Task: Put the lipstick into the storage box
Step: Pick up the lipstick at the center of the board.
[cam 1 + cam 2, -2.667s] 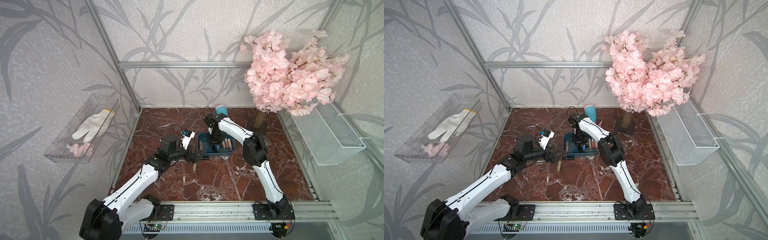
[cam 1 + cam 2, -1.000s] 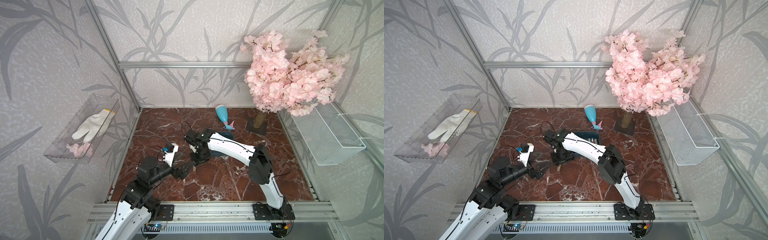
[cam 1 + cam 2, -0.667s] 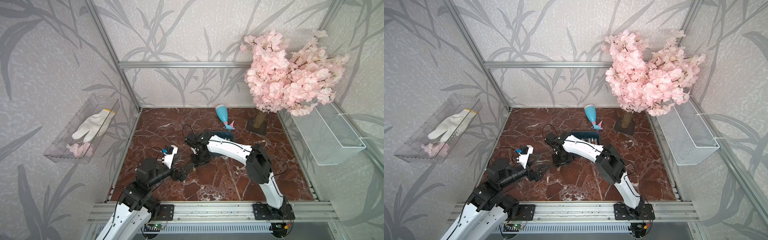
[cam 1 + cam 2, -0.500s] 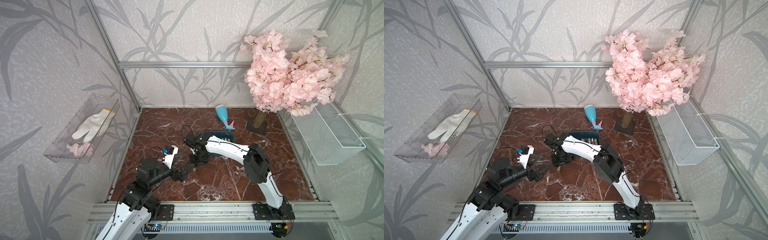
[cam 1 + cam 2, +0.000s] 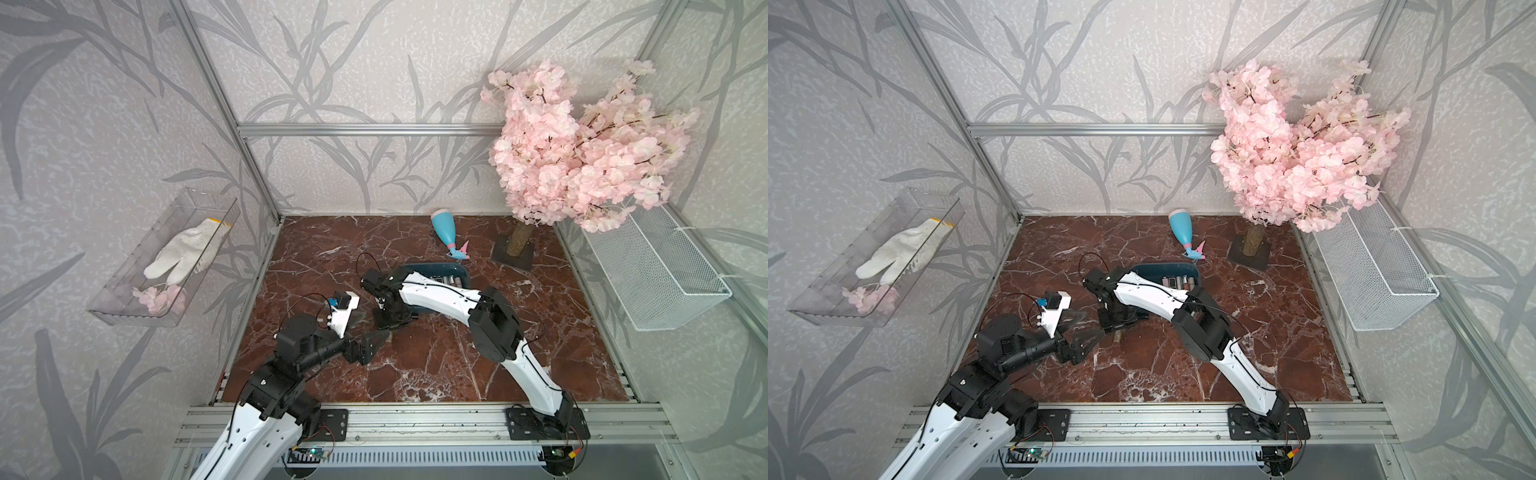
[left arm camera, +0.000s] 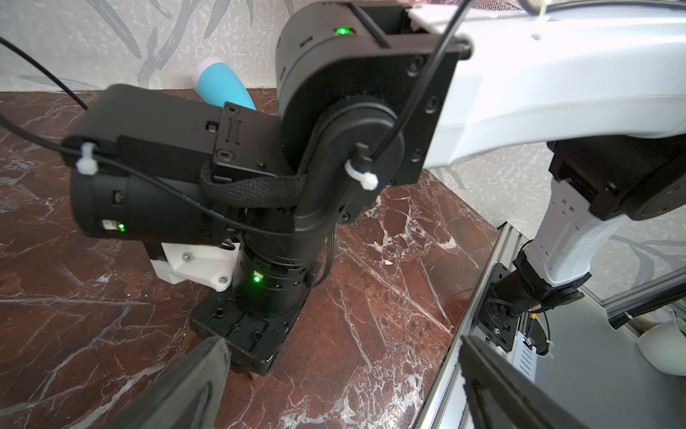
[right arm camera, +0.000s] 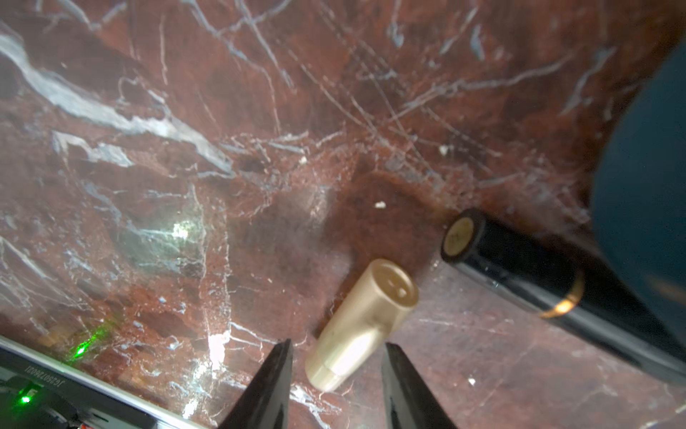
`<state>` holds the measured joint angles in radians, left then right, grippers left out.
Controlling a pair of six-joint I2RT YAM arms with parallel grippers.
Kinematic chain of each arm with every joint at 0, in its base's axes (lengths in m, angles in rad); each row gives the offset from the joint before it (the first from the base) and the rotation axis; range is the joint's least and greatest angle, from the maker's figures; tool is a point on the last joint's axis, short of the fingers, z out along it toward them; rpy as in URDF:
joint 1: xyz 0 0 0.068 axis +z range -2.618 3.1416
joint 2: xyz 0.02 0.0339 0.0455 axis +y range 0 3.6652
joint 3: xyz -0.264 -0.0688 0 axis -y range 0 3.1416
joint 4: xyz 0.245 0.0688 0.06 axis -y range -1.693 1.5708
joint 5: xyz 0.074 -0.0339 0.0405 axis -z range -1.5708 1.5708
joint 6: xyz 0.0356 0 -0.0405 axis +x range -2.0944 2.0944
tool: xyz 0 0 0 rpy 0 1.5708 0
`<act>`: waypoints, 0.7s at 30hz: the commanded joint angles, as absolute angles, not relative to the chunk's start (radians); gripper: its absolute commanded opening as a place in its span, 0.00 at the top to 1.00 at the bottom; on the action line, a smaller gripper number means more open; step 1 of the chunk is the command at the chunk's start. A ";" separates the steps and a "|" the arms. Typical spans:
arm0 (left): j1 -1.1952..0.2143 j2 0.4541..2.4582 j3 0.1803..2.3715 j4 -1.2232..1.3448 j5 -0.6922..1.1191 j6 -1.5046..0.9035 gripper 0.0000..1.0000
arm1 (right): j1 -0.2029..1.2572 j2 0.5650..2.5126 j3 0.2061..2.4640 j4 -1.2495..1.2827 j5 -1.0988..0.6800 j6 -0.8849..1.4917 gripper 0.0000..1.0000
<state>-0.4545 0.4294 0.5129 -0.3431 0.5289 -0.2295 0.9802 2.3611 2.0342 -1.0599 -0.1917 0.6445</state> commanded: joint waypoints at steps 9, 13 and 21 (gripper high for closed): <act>-0.454 0.470 0.544 -0.441 0.578 -0.128 0.00 | 0.977 2.463 2.146 -1.152 -0.170 0.651 0.58; -0.454 0.470 0.553 -0.454 0.568 -0.112 0.00 | 0.977 2.473 2.150 -1.160 -0.166 0.645 0.60; -0.453 0.471 0.546 -0.430 0.551 -0.110 0.00 | 0.974 2.464 2.173 -1.177 -0.157 0.616 0.78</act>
<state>-0.4545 0.4732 0.5175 -0.4404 0.5526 -0.1299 0.9779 2.4531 2.1380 -1.1332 -0.1772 0.6388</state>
